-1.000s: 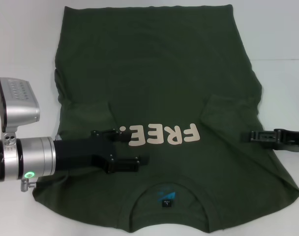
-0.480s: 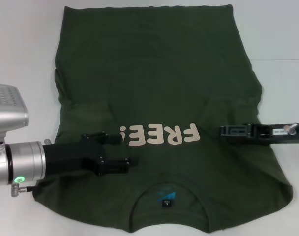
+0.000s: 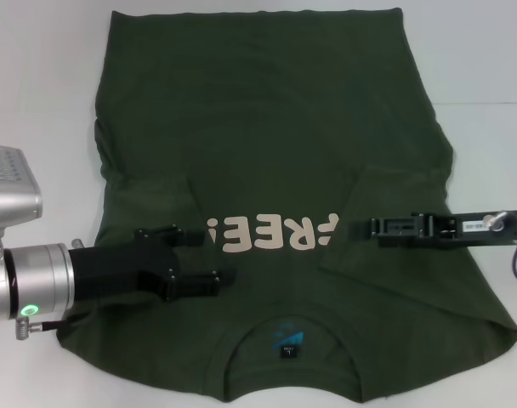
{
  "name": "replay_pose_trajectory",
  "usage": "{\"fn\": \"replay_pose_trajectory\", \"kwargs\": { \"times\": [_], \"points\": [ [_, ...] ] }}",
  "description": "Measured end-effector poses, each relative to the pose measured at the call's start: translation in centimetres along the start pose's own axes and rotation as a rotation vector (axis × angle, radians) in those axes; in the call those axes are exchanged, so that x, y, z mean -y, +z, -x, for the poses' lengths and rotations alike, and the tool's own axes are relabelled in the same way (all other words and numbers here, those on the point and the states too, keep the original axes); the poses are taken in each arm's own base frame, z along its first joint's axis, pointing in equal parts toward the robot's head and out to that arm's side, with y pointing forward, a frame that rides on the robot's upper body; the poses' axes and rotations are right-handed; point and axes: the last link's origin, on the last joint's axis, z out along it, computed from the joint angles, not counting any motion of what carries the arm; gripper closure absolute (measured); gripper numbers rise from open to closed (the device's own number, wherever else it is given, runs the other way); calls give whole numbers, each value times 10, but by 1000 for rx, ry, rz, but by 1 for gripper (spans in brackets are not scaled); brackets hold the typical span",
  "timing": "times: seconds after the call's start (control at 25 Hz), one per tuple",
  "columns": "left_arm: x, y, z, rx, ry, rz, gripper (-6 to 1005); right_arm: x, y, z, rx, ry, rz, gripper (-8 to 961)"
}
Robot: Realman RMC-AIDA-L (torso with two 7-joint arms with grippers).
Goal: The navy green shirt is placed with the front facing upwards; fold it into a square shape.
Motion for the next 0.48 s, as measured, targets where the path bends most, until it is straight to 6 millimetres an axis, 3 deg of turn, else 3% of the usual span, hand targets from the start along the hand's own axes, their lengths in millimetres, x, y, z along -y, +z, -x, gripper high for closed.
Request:
{"fn": "replay_pose_trajectory", "kwargs": {
  "times": [0.2,0.48],
  "points": [
    [0,-2,1,-4,-8,-3,113,4,-9,1,67,-21,11,9],
    [3,-23,14,-14,-76,-60,113,2,-7,-3,158,-137,56,9]
  ]
}}
